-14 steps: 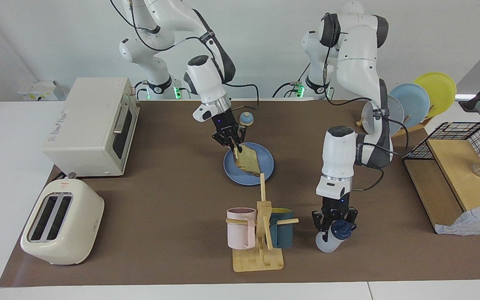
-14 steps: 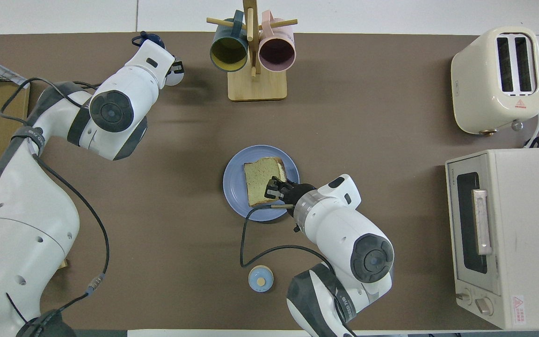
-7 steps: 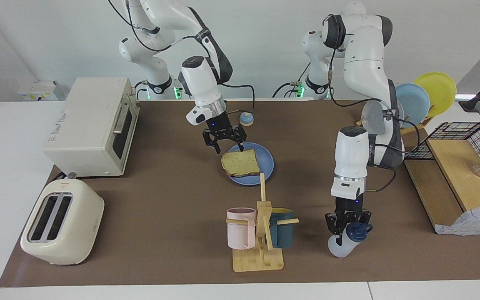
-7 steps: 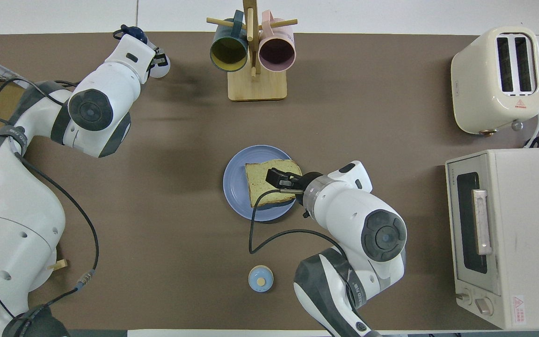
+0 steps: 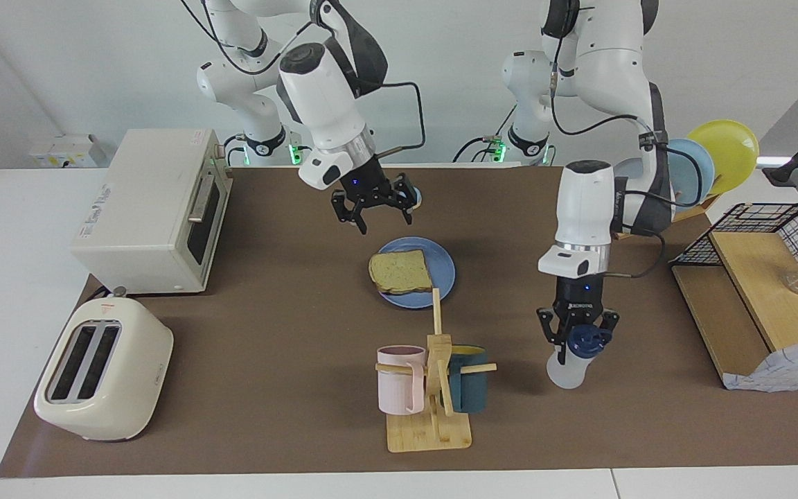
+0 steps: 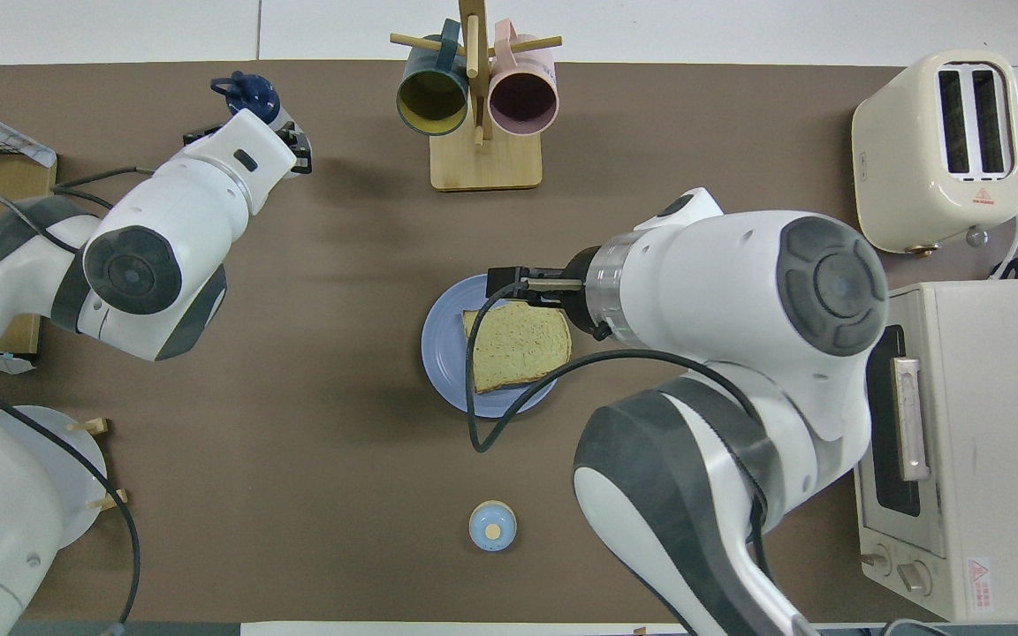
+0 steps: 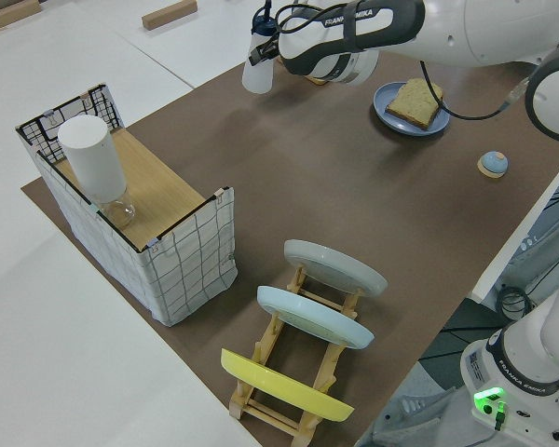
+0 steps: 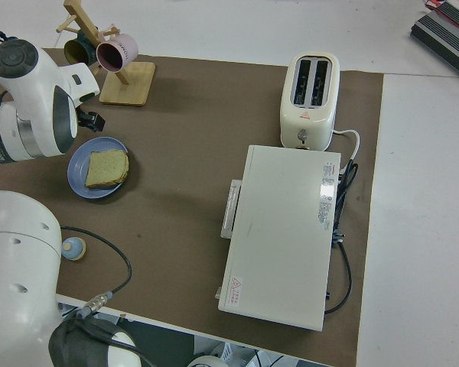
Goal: Put bread on plate and add seasoning
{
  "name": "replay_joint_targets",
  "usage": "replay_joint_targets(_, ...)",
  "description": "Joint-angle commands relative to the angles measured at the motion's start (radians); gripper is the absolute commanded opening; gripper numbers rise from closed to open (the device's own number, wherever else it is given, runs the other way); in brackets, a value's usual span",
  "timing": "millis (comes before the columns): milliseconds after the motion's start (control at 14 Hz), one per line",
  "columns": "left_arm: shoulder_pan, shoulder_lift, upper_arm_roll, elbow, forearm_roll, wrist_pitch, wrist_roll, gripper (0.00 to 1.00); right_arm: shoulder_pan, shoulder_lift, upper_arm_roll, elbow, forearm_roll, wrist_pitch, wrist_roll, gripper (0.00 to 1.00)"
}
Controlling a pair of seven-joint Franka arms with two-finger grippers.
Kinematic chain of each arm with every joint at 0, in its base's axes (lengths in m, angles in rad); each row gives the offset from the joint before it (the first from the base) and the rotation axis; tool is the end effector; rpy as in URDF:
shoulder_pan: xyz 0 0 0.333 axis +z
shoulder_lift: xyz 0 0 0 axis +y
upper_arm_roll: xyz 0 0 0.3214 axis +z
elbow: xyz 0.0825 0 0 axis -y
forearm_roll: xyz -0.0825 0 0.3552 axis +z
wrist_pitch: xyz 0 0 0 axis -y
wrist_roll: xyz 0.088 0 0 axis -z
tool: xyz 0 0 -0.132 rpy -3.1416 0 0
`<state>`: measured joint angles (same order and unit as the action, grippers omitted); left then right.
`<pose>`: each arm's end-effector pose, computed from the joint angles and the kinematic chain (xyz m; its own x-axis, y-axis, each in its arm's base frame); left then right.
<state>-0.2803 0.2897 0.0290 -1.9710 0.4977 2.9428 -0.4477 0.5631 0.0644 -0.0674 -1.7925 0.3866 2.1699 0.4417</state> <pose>0.6165 -0.1893 0.4022 0.7271 -0.2360 0.6447 -0.2199 -0.9697 -0.1070 0.5102 0.3024 0.5330 0.9868 -0.1345 0.0903 -0.0818 -0.8951 -0.4384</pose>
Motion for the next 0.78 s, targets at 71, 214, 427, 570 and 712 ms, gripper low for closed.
replay_joint_targets(71,-0.137,-0.239,-0.003,-0.241,0.012,-0.134,0.060,0.00,-0.034,0.002,0.004,0.065,0.181,-0.079,0.012,1.00)
replay_joint_targets(214,-0.213,-0.293,-0.006,-0.270,0.010,-0.226,0.076,0.00,0.024,-0.053,0.009,-0.028,0.186,-0.068,0.104,1.00)
replay_joint_targets(427,-0.309,-0.320,-0.007,-0.285,-0.040,-0.307,0.086,0.00,0.038,-0.072,0.009,-0.038,0.190,-0.077,0.117,1.00)
replay_joint_targets(570,-0.335,-0.342,-0.009,-0.279,-0.182,-0.390,0.194,0.00,0.006,-0.080,0.003,-0.035,0.227,-0.149,0.114,1.00)
replay_joint_targets(712,-0.324,-0.383,0.002,-0.247,-0.456,-0.528,0.504,0.00,-0.028,-0.081,0.001,-0.031,0.291,-0.160,0.115,1.00)
